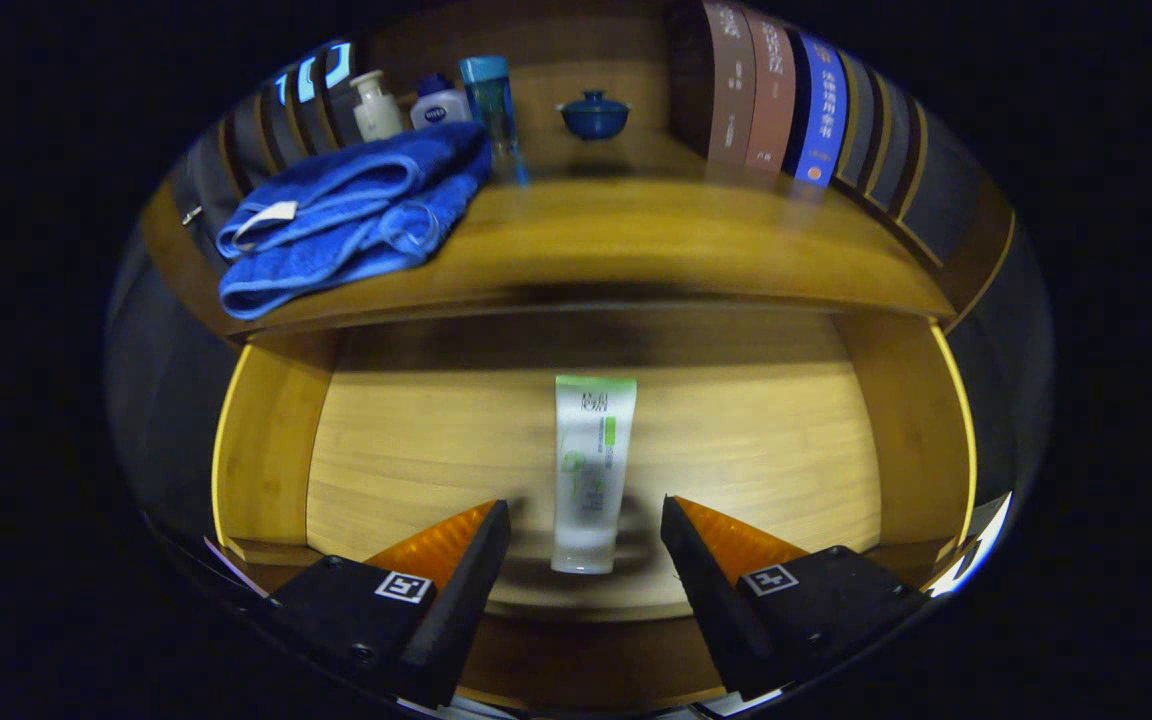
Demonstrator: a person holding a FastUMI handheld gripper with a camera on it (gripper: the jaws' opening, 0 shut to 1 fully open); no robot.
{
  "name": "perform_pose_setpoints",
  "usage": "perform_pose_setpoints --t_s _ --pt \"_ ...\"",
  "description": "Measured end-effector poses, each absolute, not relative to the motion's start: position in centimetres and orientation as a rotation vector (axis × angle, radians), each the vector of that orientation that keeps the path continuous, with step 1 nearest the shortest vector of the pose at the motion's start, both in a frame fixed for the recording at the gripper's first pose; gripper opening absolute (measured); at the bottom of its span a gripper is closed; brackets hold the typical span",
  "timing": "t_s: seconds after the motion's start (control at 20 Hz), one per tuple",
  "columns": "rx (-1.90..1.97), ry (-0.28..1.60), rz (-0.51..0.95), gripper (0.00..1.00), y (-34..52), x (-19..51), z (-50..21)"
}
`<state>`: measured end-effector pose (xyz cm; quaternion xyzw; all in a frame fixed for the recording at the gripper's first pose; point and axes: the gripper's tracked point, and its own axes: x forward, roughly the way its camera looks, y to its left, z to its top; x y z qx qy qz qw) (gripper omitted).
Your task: Pull open the drawer, take out the items inside it, and place them on the countertop above the cabinet.
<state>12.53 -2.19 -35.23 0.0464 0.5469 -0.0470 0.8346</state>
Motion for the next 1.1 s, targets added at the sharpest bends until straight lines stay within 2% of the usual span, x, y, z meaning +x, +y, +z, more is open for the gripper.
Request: perform_pose_setpoints --t_s 0.2,0.3,0.7,0.85,0.9,1.05,1.1 --pt "0.099 1.225 -0.124 0.96 -2.5 12.2 -36.9" --pt "0.083 1.248 -0.133 0.90 -2.5 12.1 -37.5" --pt "0.045 1.343 -0.156 0.81 -2.7 12.0 -39.9" --pt "0.035 1.319 -0.145 0.64 -2.6 12.5 -40.2" --pt "0.017 1.318 -0.129 0.49 -2.6 12.5 -39.7" --pt "0.004 1.304 -0.110 0.48 -2.4 12.3 -38.9" --pt "0.006 1.304 -0.106 0.41 -2.5 12.3 -39.5"
